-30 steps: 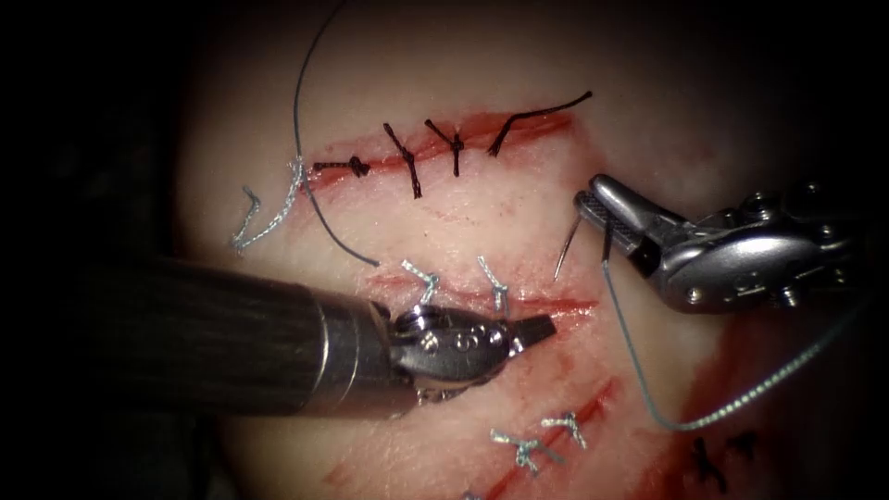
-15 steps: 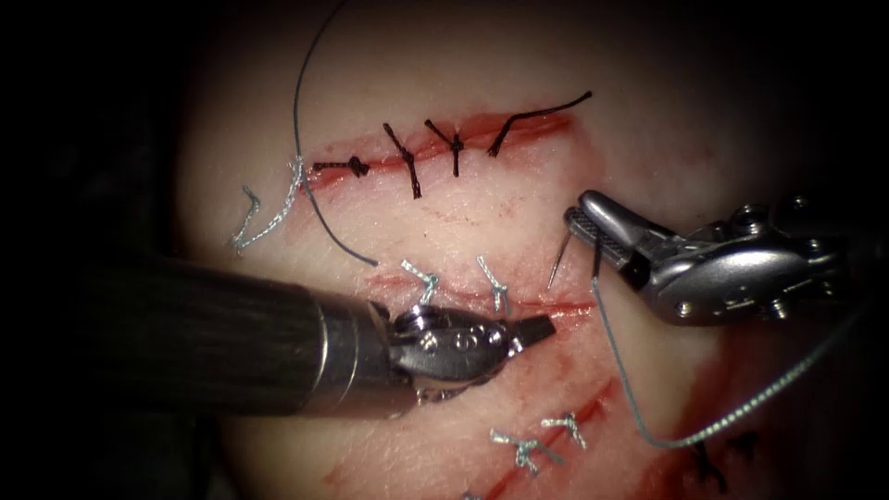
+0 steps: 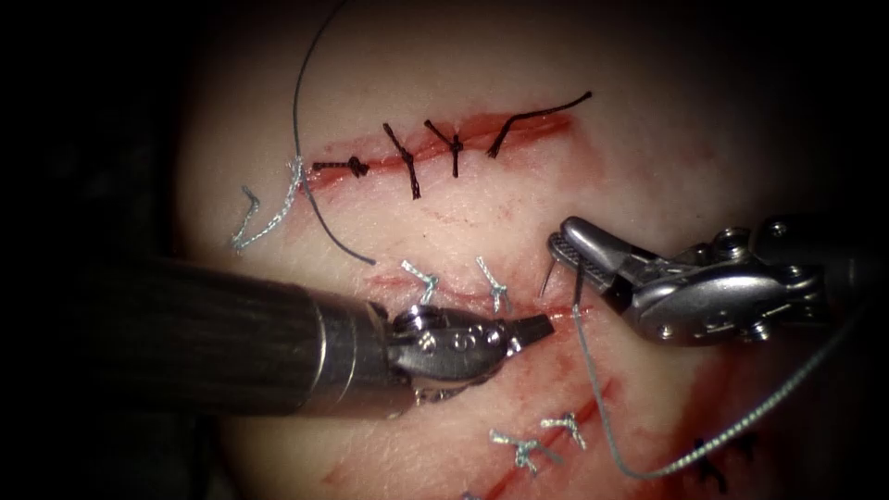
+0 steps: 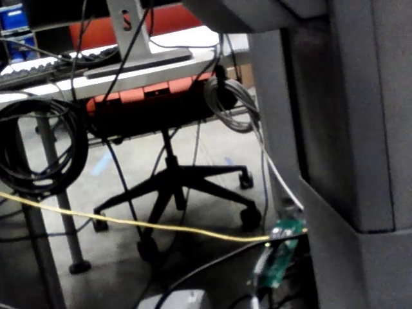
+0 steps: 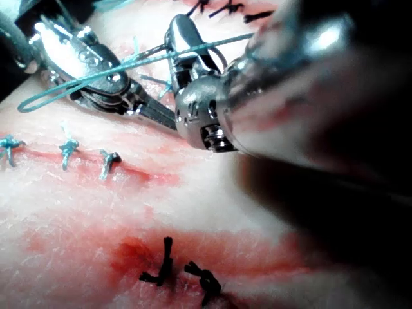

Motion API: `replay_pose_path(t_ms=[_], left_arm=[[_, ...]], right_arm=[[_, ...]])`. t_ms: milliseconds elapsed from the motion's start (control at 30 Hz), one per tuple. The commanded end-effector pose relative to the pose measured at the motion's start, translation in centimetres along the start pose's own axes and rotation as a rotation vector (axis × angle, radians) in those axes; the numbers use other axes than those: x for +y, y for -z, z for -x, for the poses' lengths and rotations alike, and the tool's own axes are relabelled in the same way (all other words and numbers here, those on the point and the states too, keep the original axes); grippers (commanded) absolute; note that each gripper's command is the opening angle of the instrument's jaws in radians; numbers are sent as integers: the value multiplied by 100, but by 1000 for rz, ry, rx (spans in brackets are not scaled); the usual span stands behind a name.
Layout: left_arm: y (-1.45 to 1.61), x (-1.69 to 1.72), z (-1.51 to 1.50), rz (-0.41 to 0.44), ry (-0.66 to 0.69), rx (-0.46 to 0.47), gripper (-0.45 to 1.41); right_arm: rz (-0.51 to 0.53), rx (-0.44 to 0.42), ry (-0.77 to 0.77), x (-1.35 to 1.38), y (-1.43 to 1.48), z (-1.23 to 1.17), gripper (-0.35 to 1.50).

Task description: Wound Closure

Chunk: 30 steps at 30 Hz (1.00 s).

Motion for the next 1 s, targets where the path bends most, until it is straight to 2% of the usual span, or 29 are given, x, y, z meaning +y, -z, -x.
replay_pose_path(t_ms=[33, 267, 567, 800, 1000], left_arm=[[-7, 3, 2, 4, 0, -1, -45], [-6, 3, 5, 7, -1, -4, -45], [-10, 4, 13, -1, -25, -41, -45], [-15, 2, 25, -6, -52, -94, -45], [-16, 2, 27, -5, -65, -97, -45]], right_arm=[[-3, 12, 20, -3, -8, -2, -35], [-11, 29, 114, 2, -10, -5, -35], [-8, 23, 114, 1, -9, -5, -35], [6, -11, -42, 17, -17, -5, -35], [11, -25, -157, 28, -21, 4, -35]])
